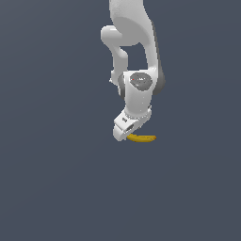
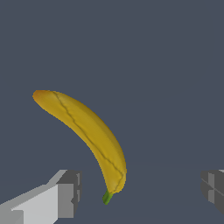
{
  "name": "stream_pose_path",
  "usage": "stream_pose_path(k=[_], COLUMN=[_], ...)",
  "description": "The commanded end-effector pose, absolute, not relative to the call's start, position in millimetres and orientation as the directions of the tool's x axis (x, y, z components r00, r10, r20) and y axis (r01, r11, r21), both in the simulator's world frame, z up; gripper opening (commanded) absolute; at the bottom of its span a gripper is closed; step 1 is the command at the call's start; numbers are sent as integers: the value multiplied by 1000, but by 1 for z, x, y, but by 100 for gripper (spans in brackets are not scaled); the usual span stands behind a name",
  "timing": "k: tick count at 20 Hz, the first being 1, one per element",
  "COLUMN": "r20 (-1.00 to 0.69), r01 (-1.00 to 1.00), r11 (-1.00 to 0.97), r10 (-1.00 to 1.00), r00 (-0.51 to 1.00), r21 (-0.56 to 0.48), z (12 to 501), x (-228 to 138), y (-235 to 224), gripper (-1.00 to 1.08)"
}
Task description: Pick up the object and move it to a goal position.
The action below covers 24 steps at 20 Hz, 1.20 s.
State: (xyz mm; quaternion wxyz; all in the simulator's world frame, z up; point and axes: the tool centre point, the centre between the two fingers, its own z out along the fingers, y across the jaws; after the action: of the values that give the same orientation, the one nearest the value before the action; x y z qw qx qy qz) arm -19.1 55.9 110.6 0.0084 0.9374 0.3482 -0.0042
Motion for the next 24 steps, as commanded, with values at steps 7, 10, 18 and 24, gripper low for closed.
stream_pose_path(k=[7,10,18,24], r20=[-11,-9,-2,0], r01=[840,883,943,956], r11=[-543,-470,-332,-293], r10=[840,883,943,956], r00=[543,470,332,293], r21=[6,4,1,0], z=[88,82,72,69], x=[-33,-38,-46,-49], y=[77,84,96,99], gripper=[100,100,100,100])
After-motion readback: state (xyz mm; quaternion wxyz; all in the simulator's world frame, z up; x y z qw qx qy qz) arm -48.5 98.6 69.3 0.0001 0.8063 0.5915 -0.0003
